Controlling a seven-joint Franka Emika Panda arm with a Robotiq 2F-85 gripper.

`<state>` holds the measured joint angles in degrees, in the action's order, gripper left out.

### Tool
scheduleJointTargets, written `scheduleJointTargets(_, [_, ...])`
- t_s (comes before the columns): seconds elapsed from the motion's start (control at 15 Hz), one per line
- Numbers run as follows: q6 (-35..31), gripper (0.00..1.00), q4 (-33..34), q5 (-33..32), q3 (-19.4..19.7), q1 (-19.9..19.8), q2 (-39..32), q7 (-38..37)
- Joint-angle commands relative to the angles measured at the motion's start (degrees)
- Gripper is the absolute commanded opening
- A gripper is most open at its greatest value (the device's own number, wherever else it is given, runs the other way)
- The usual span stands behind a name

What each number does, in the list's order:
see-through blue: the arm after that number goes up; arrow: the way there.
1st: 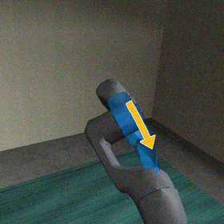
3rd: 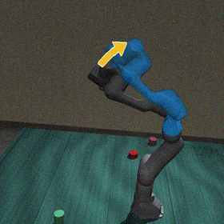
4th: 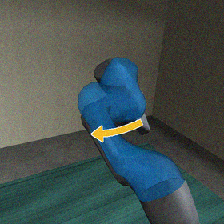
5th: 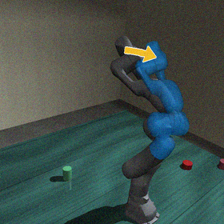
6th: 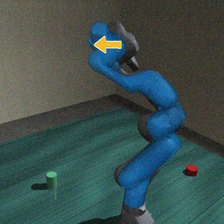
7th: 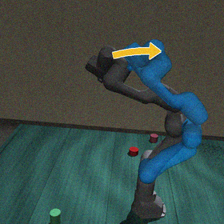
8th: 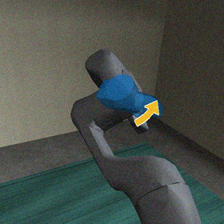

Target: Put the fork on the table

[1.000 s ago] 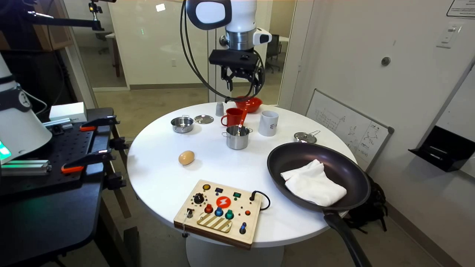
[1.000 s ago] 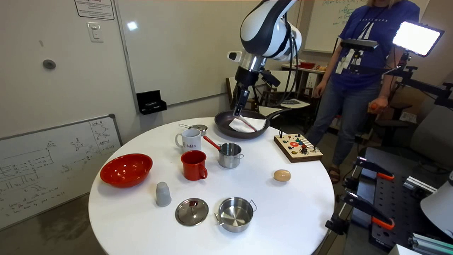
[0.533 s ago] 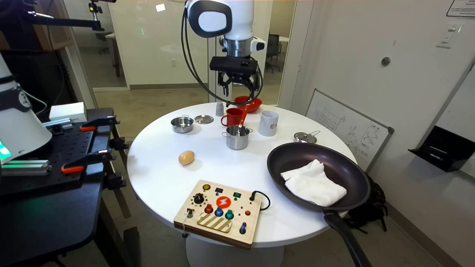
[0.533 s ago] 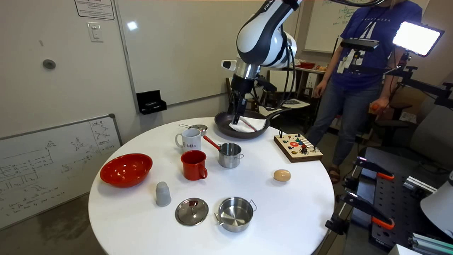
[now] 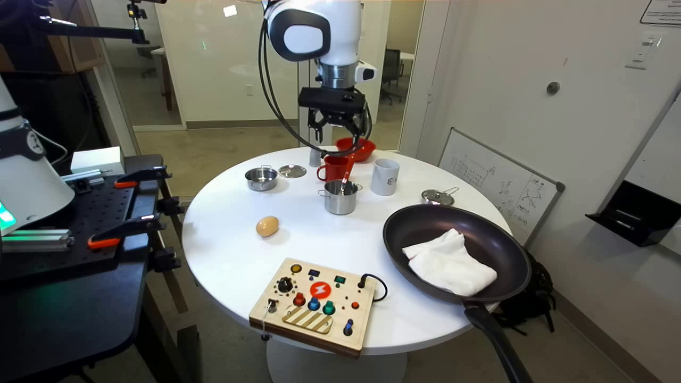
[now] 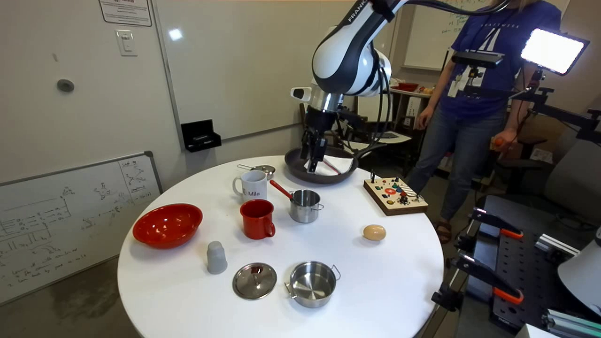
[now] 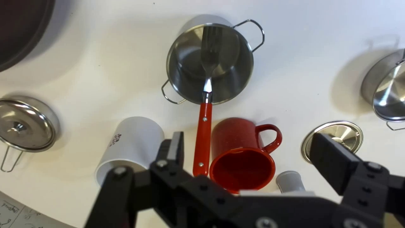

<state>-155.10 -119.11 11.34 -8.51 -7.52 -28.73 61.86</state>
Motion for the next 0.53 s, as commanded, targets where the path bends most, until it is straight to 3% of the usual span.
scheduleJointTargets(0.0, [1.32,1.00,3.42,-3.10,-1.11,0.02,-3.52,-1.11])
scheduleJointTargets(0.47, [4.84,1.00,9.98,-2.15,-3.91,-1.20,-9.16,-1.49])
